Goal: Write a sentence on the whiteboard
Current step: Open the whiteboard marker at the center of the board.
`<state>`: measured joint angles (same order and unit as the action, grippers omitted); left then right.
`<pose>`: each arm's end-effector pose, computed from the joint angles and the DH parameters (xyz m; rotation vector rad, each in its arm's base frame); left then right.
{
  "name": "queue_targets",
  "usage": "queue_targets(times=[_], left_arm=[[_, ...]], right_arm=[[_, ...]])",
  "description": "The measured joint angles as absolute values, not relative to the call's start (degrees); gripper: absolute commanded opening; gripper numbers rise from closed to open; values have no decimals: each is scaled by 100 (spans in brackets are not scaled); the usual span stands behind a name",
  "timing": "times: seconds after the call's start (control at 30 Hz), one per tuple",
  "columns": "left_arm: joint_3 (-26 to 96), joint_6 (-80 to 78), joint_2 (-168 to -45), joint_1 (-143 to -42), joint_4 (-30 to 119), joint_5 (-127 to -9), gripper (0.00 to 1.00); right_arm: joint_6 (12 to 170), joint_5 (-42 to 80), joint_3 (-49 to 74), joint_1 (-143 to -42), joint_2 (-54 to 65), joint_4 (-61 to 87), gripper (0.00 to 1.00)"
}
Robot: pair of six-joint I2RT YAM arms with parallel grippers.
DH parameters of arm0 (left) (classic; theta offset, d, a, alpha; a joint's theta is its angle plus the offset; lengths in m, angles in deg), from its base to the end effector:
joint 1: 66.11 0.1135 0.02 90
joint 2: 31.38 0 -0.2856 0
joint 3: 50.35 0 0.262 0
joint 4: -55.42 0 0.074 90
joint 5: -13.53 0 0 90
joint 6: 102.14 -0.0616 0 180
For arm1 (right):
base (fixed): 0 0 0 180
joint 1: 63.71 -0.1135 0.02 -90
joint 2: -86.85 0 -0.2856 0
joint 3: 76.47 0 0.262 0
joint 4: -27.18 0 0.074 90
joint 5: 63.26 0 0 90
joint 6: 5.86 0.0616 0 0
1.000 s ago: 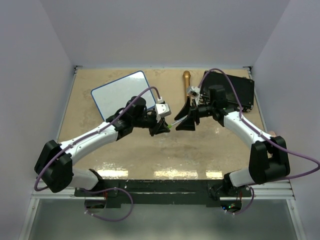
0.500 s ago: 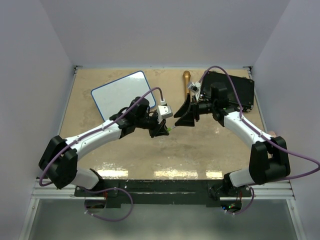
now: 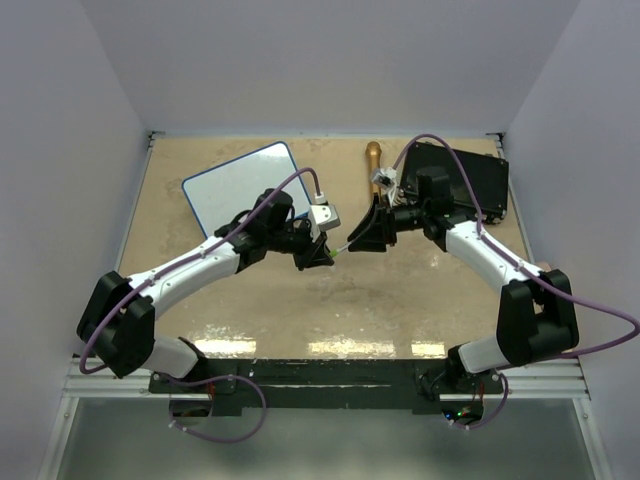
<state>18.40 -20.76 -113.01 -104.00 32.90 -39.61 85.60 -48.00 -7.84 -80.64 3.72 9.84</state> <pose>0.2412 -0.2345 0.2662 1.2072 1.8580 -0.9888 0.2851 0.1489 0.2839 -1.0259 1.7245 1.5565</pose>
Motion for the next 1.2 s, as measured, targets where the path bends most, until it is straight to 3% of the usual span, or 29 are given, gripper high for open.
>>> queue_targets(times=[0.1, 0.37, 0.53, 1.2], left_arm=[[1862, -2078, -11301, -10400, 3249, -3911, 0], [1888, -2078, -11301, -10400, 3201, -3871, 0], [1925, -2080, -11301, -10394, 3177, -3876, 0], [1964, -2041, -11298, -10361, 3295, -3874, 0]], right_arm=[[8518, -4765, -779, -8071, 372, 962, 34], [8275, -4621, -694, -8101, 361, 737, 35], [8042, -4542, -626, -8147, 352, 490, 41], [8201, -4477, -535, -8184, 247, 647, 40]])
